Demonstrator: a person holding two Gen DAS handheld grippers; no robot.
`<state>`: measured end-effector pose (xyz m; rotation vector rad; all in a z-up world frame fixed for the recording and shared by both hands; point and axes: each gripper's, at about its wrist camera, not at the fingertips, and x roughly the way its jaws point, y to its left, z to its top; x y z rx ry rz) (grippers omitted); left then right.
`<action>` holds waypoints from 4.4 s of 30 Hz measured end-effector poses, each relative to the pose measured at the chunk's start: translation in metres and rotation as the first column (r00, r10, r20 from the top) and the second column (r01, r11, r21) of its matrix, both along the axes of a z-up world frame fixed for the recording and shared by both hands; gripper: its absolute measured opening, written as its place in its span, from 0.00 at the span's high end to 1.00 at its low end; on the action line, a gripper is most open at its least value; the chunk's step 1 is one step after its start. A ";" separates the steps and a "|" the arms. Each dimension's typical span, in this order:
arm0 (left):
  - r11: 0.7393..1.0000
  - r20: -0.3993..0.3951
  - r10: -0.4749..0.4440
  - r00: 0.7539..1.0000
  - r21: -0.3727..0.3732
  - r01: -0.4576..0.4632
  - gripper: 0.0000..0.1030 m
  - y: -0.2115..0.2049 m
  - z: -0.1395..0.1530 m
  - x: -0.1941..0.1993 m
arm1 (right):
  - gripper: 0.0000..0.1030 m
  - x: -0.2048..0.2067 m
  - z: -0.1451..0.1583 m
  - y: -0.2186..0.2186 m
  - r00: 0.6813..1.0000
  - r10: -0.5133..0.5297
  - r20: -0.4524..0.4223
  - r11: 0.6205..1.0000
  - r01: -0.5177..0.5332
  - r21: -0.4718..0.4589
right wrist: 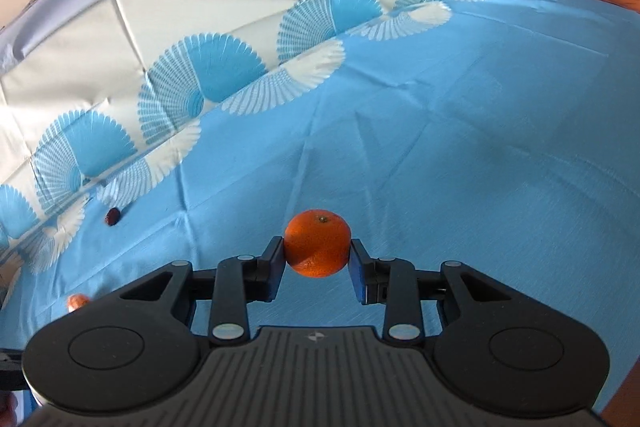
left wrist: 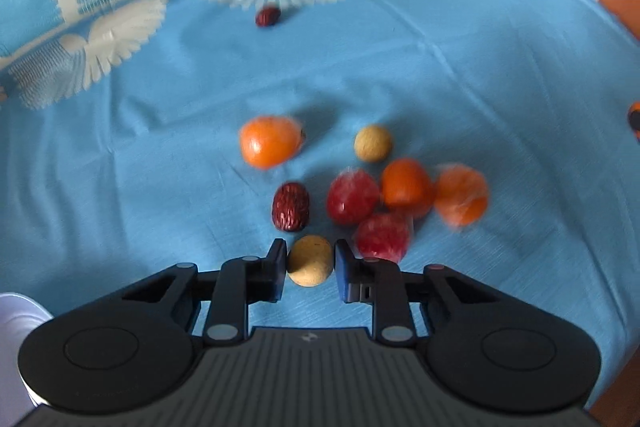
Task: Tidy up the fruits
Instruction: 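Grasp a mandarin with the right tool while the left tool grasps a small yellow fruit, then carry both fruits over the blue plate and open both tools to drop them, then withdraw both tools from the plate toward the fruit cluster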
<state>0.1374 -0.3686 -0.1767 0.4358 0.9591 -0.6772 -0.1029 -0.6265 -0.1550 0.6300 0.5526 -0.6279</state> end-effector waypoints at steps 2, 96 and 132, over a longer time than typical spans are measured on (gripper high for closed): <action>1.000 0.033 -0.018 0.999 -0.016 0.019 0.73 0.006 0.014 -0.010 | 0.66 0.004 0.008 0.015 0.999 0.028 -0.023 0.999 -0.029 -0.024; 0.883 0.020 0.463 0.886 0.078 -0.463 0.00 0.321 0.111 -0.049 | 0.02 0.085 0.087 0.427 0.688 0.675 -0.268 0.696 -0.714 -0.077; 0.891 0.097 0.453 0.886 -0.016 -0.454 0.00 0.350 0.188 -0.189 | 0.01 -0.057 0.171 0.454 0.795 0.595 -0.114 0.771 -0.606 -0.198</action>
